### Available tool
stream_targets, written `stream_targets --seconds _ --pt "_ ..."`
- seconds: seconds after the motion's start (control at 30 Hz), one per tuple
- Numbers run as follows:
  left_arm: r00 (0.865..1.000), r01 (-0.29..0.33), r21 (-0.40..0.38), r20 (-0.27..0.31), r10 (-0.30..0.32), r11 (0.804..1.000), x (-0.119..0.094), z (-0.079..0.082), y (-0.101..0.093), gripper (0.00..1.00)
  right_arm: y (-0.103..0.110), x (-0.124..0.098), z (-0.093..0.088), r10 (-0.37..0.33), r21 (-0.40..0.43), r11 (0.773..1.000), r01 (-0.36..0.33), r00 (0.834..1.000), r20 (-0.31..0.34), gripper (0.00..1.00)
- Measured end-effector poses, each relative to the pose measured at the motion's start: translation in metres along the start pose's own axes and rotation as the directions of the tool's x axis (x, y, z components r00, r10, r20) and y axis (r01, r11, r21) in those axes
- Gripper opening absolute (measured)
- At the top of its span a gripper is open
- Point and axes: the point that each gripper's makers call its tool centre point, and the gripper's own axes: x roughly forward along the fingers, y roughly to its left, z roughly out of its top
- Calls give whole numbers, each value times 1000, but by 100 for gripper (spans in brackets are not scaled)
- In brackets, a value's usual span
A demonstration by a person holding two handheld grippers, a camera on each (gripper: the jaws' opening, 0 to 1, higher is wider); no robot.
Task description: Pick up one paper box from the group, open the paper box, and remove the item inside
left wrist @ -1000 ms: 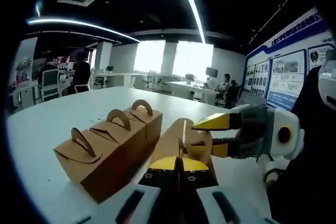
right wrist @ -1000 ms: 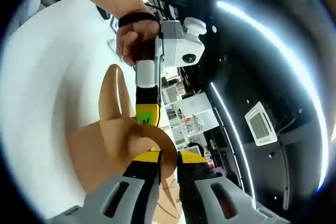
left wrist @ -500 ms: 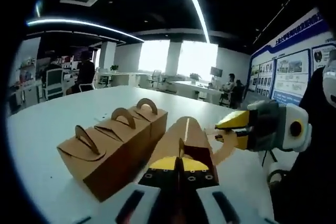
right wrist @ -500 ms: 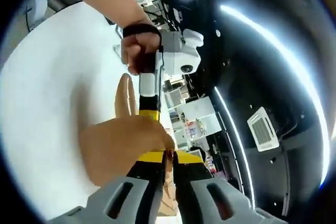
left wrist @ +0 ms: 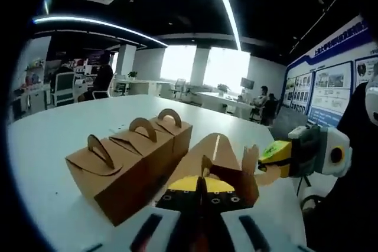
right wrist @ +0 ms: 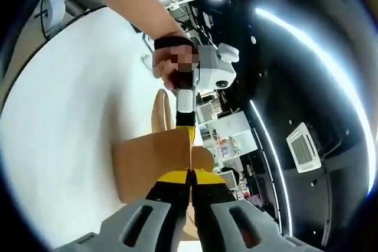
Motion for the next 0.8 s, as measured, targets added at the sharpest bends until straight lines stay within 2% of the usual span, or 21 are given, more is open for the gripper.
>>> stream_targets --seconds 0.4,0.67,0.8 --pt "1000 -10 -9 -9 10 1000 2 -4 4 4 4 -8 3 13 4 1000 -13 1000 7 3" --pt "999 -37 -3 -36 37 999 5 -14 9 4 14 -13 7 50 23 998 -50 998 23 3" --pt "999 -40 -21 -19 40 999 3 -14 10 4 22 -17 6 68 34 997 -69 997 22 3"
